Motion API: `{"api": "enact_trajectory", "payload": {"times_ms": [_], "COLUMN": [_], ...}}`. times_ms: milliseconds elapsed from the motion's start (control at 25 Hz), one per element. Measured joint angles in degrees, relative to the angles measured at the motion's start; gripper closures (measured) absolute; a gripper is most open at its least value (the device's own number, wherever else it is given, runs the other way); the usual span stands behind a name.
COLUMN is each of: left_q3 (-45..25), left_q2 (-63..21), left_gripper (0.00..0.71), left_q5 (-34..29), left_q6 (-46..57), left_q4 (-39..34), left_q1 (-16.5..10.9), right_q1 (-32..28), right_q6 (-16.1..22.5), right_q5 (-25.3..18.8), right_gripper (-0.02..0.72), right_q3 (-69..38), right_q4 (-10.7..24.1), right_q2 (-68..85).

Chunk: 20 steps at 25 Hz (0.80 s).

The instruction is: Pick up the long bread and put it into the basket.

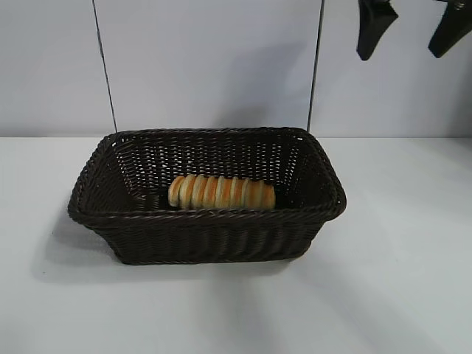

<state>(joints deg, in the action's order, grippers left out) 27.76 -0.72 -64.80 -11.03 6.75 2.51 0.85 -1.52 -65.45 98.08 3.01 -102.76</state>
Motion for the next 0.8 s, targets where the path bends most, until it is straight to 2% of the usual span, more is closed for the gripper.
{"api": "enact_trajectory", "payload": {"times_ms": [480, 800], "left_q3": [0.0, 0.0], "left_q2": [0.0, 0.0], "left_gripper": [0.028, 0.028], "left_q5": [0.0, 0.0], "left_q6": [0.0, 0.0], "left_q4": [0.0, 0.0], "left_q1": [0.0, 0.0], "right_q1": [-2.2, -2.3], "right_q6": [0.2, 1.5], "right_q5": [-5.6, -6.7], "right_gripper": [0.008, 0.008], "right_q3": [0.0, -2.6], "right_q4": [0.3, 0.4], "right_q2": [15.3, 30.6]}}
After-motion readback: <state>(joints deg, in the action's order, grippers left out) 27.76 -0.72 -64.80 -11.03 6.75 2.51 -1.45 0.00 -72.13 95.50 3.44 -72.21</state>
